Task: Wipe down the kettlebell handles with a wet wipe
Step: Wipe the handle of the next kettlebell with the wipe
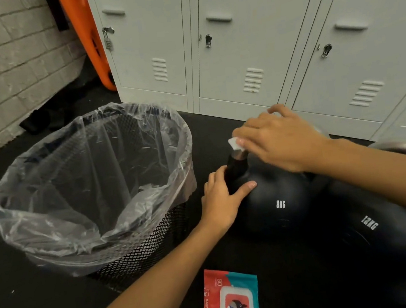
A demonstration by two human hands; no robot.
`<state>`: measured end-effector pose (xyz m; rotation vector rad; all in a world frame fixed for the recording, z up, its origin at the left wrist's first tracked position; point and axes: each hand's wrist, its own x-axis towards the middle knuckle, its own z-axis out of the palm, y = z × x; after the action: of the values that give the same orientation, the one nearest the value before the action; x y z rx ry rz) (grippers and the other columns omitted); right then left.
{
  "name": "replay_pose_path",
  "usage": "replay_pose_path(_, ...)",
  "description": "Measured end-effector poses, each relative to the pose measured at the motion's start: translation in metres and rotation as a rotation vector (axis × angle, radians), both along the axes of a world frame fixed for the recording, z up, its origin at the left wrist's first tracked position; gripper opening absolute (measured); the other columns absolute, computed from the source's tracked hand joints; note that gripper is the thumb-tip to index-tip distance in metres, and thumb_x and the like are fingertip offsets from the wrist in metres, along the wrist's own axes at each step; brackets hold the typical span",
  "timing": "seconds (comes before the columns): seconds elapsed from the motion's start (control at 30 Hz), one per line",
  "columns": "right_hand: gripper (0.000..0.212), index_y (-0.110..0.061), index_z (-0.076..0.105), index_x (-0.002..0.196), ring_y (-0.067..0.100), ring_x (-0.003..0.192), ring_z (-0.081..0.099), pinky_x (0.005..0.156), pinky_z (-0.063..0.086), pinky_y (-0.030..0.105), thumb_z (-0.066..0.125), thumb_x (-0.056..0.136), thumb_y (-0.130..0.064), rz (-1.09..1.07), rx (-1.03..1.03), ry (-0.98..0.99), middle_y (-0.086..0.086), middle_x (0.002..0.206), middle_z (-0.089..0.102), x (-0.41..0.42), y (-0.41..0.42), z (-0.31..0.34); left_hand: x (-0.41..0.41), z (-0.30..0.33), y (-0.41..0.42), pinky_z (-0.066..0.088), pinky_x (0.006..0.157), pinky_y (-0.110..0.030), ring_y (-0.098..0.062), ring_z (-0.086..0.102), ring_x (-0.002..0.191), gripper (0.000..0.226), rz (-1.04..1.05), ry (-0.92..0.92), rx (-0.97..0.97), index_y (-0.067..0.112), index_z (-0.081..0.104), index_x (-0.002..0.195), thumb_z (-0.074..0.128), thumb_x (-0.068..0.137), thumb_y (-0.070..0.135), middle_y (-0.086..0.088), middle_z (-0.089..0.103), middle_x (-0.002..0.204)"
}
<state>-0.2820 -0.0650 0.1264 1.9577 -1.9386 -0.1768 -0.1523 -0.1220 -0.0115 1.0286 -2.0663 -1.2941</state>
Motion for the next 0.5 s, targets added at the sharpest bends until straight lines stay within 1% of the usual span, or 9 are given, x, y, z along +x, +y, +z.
replay_pose_path(0.07,0.048,-0.030,0.057,0.119,0.021,0.108,0.058,0.100,0.029,0.039,0.015,0.102,-0.046,-0.117,0.011,-0.259,-0.007,0.113,0.063,-0.006,0.006,0.008,0.001,0.000,0.000,0.035,0.108,-0.047,-0.018,0.040,0.127,0.076,-0.004,0.004,0.010,0.024,0.039,0.141,0.068,0.078,0.056,0.002,0.043,0.135)
replay_pose_path(0.1,0.045,-0.028,0.059,0.113,0.022,0.104,0.058,0.095,0.032,0.038,0.019,0.103,-0.046,-0.152,0.011,-0.366,-0.006,0.107,0.063,-0.011,0.009,0.010,0.001,0.000,0.000,0.035,0.108,-0.047,-0.017,0.040,0.127,0.075,-0.007,0.005,0.018,0.025,0.039,0.141,0.067,0.078,0.056,0.003,0.042,0.136)
replay_pose_path(0.13,0.042,-0.024,0.059,0.103,0.025,0.096,0.058,0.087,0.035,0.036,0.023,0.104,-0.044,-0.172,-0.005,-0.451,-0.004,0.096,0.063,-0.017,0.014,0.011,0.002,0.001,0.000,0.034,0.108,-0.047,-0.017,0.039,0.128,0.075,-0.011,0.003,0.028,0.026,0.039,0.141,0.067,0.078,0.056,0.004,0.042,0.136)
replay_pose_path(0.17,0.041,-0.021,0.056,0.091,0.028,0.087,0.057,0.077,0.034,0.035,0.025,0.104,-0.043,-0.189,-0.026,-0.518,-0.001,0.085,0.061,-0.023,0.020,0.012,0.002,0.001,0.000,0.034,0.108,-0.047,-0.017,0.039,0.128,0.075,-0.015,0.002,0.035,0.026,0.038,0.141,0.067,0.078,0.056,0.004,0.041,0.137)
replay_pose_path(0.2,0.042,-0.018,0.052,0.084,0.028,0.079,0.055,0.070,0.032,0.035,0.025,0.105,-0.043,-0.208,-0.044,-0.572,0.000,0.077,0.058,-0.029,0.027,0.012,0.002,0.001,0.000,0.034,0.109,-0.047,-0.017,0.038,0.129,0.075,-0.021,0.000,0.039,0.026,0.037,0.141,0.067,0.079,0.056,0.004,0.040,0.137)
replay_pose_path(0.27,0.044,-0.016,0.049,0.081,0.024,0.073,0.052,0.066,0.031,0.035,0.025,0.104,-0.043,-0.258,-0.065,-0.658,0.001,0.073,0.056,-0.038,0.043,0.012,0.002,0.002,0.000,0.034,0.109,-0.048,-0.017,0.038,0.129,0.075,-0.031,0.000,0.038,0.026,0.036,0.142,0.066,0.079,0.056,0.004,0.040,0.138)
replay_pose_path(0.37,0.045,-0.012,0.051,0.083,0.022,0.078,0.052,0.070,0.029,0.034,0.025,0.106,-0.040,-0.369,-0.073,-0.778,0.004,0.080,0.058,-0.049,0.060,0.014,0.002,0.002,0.001,0.034,0.109,-0.048,-0.017,0.038,0.130,0.077,-0.033,0.001,0.031,0.026,0.035,0.143,0.066,0.079,0.057,0.004,0.039,0.139)
replay_pose_path(0.43,0.044,-0.006,0.050,0.084,0.025,0.079,0.050,0.068,0.025,0.034,0.026,0.107,-0.034,-0.433,-0.061,-0.794,0.010,0.083,0.058,-0.054,0.061,0.016,0.002,0.002,0.000,0.035,0.109,-0.048,-0.018,0.038,0.130,0.078,-0.037,-0.003,0.035,0.026,0.035,0.143,0.066,0.079,0.056,0.003,0.039,0.139)
replay_pose_path(0.5,0.042,-0.001,0.049,0.084,0.029,0.080,0.049,0.067,0.025,0.037,0.027,0.107,-0.028,-0.462,-0.053,-0.772,0.016,0.085,0.058,-0.053,0.052,0.018,0.002,0.002,-0.001,0.035,0.108,-0.049,-0.018,0.038,0.130,0.078,-0.047,-0.005,0.040,0.026,0.035,0.143,0.066,0.079,0.056,0.003,0.038,0.139)
